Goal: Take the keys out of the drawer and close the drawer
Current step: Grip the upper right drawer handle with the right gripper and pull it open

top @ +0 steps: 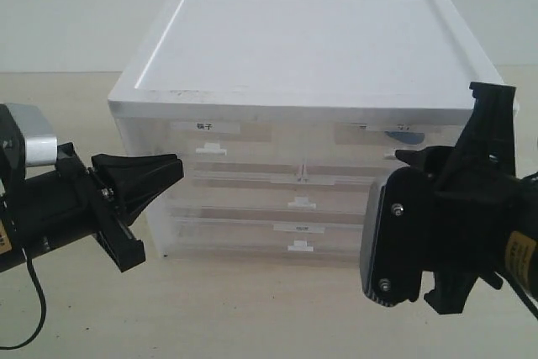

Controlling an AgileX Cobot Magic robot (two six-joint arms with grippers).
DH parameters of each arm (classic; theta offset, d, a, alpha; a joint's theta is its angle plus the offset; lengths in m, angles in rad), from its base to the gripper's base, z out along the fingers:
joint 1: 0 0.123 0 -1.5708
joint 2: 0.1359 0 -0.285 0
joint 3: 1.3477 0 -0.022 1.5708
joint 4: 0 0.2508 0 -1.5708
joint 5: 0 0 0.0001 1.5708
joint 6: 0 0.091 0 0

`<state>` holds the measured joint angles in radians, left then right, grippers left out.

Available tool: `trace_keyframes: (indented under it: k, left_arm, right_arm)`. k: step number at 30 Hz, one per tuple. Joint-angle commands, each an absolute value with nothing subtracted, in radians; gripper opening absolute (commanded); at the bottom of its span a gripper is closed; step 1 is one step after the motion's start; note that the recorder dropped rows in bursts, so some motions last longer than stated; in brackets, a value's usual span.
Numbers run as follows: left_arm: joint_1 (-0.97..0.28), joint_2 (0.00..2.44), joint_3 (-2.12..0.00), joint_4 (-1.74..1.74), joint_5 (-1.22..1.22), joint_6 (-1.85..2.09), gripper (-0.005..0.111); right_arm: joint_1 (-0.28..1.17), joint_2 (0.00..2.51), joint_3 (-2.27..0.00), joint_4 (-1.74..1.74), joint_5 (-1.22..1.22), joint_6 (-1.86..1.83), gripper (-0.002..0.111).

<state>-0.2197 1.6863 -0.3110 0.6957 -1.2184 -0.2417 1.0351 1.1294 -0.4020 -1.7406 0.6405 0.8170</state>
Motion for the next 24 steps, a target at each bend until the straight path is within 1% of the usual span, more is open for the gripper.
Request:
trace_keyframes:
  k: [1,4,10,15,19,24]
  left_arm:
    - [-0.221,1.692,-0.315,0.688,-1.221,-0.243,0.005]
    - [-0.221,1.692,-0.315,0.688,-1.221,-0.243,0.005]
    - [-0.221,1.692,-0.315,0.72,-1.221,-0.247,0.005]
    - [-0.221,1.692,-0.315,0.722,-1.221,-0.247,0.005]
    - [-0.221,1.692,-0.315,0.718,-1.221,-0.247,0.005]
    - [-0.221,1.692,-0.315,0.718,-1.221,-0.247,0.005]
  right_arm:
    - [1.027,1.128,-0.409,-1.744,0.624,0.798,0.026]
    - [1.025,1.13,-0.409,-1.744,0.66,0.798,0.026]
    - [0.984,1.13,-0.409,-1.744,0.612,0.776,0.026]
    - [0.985,1.134,-0.409,-1.744,0.604,0.774,0.026]
    - [0.985,1.194,-0.413,-1.744,0.622,0.747,0.026]
    - [0.985,1.257,-0.472,-1.744,0.648,0.784,0.026]
